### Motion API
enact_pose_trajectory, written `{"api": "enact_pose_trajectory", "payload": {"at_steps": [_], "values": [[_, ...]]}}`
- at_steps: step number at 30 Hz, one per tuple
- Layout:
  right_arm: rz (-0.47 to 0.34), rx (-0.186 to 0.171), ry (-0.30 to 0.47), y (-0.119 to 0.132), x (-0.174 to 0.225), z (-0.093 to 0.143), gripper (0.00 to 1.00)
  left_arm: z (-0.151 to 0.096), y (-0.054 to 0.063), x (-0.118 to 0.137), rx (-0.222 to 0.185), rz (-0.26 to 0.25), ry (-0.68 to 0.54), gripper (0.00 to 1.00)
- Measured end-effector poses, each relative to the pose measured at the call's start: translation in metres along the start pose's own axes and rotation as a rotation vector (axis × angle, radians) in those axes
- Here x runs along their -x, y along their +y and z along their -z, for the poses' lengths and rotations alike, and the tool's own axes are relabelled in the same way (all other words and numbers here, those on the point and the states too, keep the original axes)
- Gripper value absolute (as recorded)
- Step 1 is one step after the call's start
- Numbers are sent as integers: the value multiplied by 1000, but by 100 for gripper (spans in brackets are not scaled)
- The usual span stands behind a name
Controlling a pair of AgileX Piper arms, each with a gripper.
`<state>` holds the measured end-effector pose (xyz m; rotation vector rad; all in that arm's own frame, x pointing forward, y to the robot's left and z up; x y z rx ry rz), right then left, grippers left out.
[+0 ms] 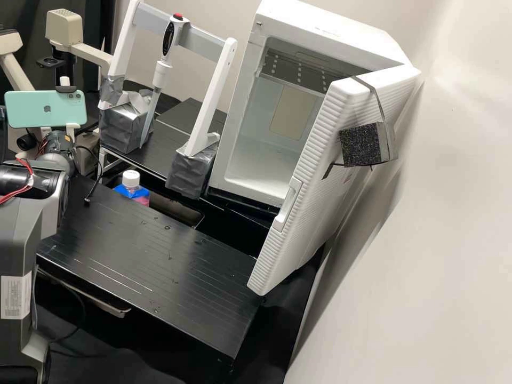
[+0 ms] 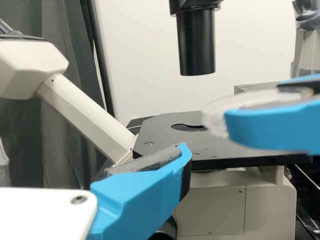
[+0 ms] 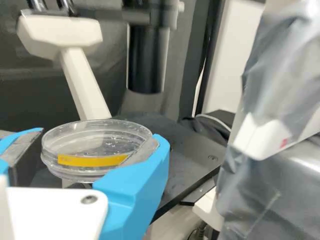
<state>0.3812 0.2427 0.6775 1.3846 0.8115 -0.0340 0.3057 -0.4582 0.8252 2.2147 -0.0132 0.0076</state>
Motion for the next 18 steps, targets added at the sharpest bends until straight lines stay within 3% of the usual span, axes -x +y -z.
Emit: {"api": "enact_pose_trajectory", "payload": {"at_steps": [18], "values": [[18, 16, -70, 2, -53, -6, 0, 0, 0, 0, 0, 0, 0, 100]]}}
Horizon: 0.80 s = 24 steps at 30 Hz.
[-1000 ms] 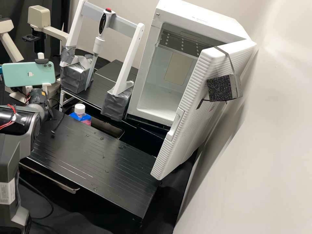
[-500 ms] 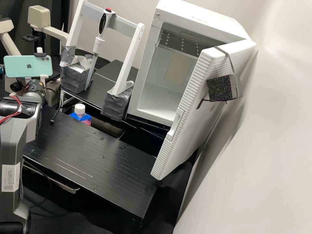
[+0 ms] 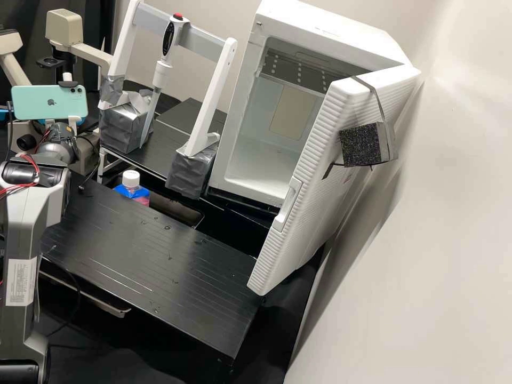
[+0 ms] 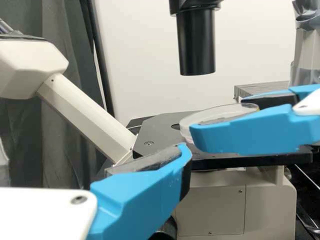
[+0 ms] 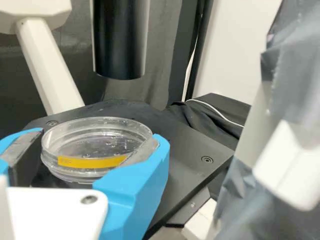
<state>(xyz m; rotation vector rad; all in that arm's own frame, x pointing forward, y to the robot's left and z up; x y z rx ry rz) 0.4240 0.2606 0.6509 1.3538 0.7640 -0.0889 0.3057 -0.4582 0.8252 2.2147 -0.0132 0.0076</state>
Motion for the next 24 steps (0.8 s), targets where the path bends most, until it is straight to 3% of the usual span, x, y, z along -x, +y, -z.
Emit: {"api": "enact_pose_trajectory", "payload": {"at_steps": [24], "values": [[38, 19, -4, 0, -30, 7, 0, 0, 0, 0, 0, 0, 0, 100]]}}
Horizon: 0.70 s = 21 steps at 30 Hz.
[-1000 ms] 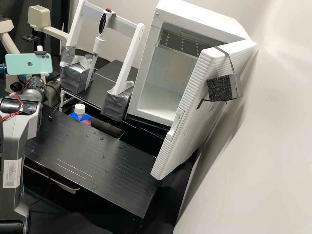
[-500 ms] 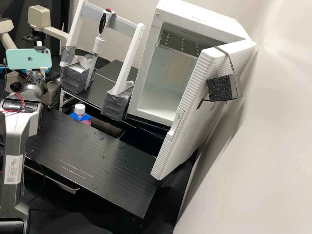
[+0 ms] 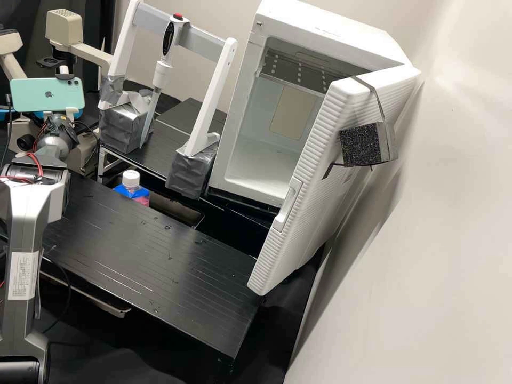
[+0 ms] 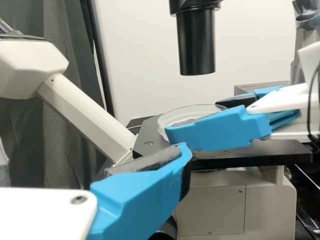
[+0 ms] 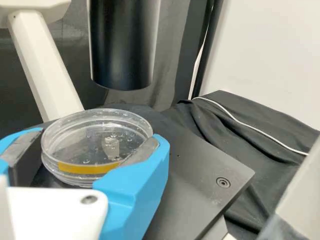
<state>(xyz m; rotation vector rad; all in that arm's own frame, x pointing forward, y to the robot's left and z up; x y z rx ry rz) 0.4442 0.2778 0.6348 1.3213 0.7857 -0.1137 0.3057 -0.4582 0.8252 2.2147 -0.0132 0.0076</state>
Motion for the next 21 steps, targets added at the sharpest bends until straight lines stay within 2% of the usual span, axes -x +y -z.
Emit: {"api": "enact_pose_trajectory", "payload": {"at_steps": [3, 4, 11, 21], "values": [[3, 20, 2, 0, -1, 0, 0, 0, 0, 0, 0, 0, 0, 100], [4, 24, 2, 0, -1, 0, 100, 0, 0, 0, 0, 0, 0, 100], [6, 36, 3, -1, -1, 0, 100, 0, 0, 0, 0, 0, 0, 100], [-1, 36, -4, 2, -2, -5, 100, 0, 0, 0, 0, 0, 0, 100]]}}
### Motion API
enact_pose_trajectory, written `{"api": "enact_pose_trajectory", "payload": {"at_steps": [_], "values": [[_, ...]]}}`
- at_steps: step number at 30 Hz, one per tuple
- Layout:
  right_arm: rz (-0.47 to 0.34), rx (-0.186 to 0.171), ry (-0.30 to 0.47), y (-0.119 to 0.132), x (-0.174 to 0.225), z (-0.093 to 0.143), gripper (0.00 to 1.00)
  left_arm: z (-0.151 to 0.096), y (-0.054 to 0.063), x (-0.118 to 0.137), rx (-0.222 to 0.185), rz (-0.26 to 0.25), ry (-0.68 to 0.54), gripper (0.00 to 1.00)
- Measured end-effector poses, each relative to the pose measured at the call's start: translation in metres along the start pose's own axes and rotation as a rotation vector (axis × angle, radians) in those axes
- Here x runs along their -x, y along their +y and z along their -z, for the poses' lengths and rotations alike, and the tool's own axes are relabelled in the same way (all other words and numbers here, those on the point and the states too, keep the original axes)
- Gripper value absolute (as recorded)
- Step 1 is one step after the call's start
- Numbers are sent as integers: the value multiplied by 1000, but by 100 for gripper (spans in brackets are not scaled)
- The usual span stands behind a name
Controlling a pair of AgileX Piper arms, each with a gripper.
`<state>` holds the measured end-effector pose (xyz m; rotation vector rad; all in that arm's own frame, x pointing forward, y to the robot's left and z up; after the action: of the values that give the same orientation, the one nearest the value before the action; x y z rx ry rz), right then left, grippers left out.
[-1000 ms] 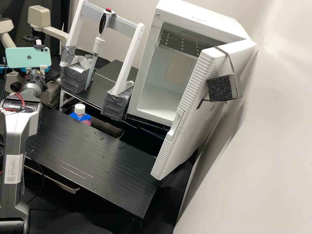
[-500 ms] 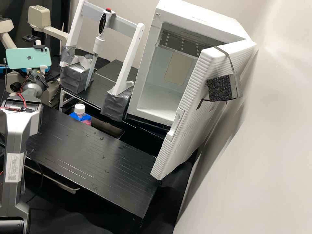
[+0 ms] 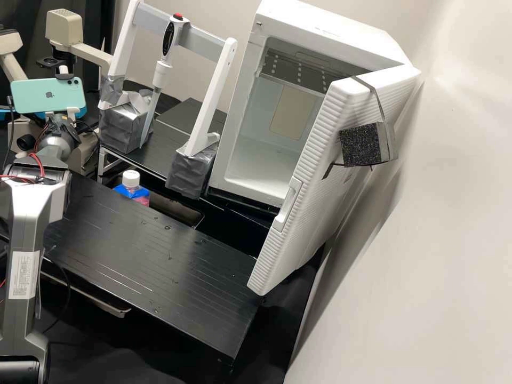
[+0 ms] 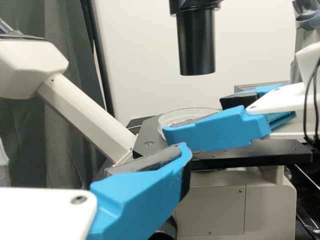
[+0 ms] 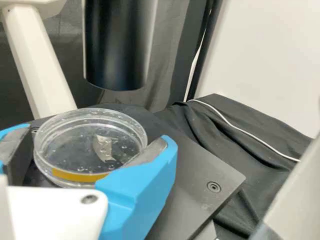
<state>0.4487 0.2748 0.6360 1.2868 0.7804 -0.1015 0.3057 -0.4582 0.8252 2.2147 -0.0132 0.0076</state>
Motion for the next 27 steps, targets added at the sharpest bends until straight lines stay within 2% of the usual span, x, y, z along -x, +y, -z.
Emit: {"api": "enact_pose_trajectory", "payload": {"at_steps": [5, 9, 12, 15, 18, 21, 27], "values": [[12, -7, -1, -4, 2, -5, 100, 0, 0, 0, 0, 0, 0, 100], [15, -65, 13, -8, 16, -7, 100, 0, 0, 0, 0, 0, 0, 100], [7, -38, 31, -7, 31, -2, 100, 0, 0, 0, 0, 0, 0, 100], [-11, 27, 63, -3, 49, 6, 100, 0, 0, 0, 0, 0, 0, 100], [-36, 52, 102, 3, 69, 15, 100, 0, 0, 0, 0, 0, 0, 100], [-57, 49, 152, 5, 88, 22, 100, 0, 0, 0, 0, 0, 0, 100], [-160, 59, 280, 22, 138, 32, 100, 0, 0, 0, 0, 0, 0, 100]]}}
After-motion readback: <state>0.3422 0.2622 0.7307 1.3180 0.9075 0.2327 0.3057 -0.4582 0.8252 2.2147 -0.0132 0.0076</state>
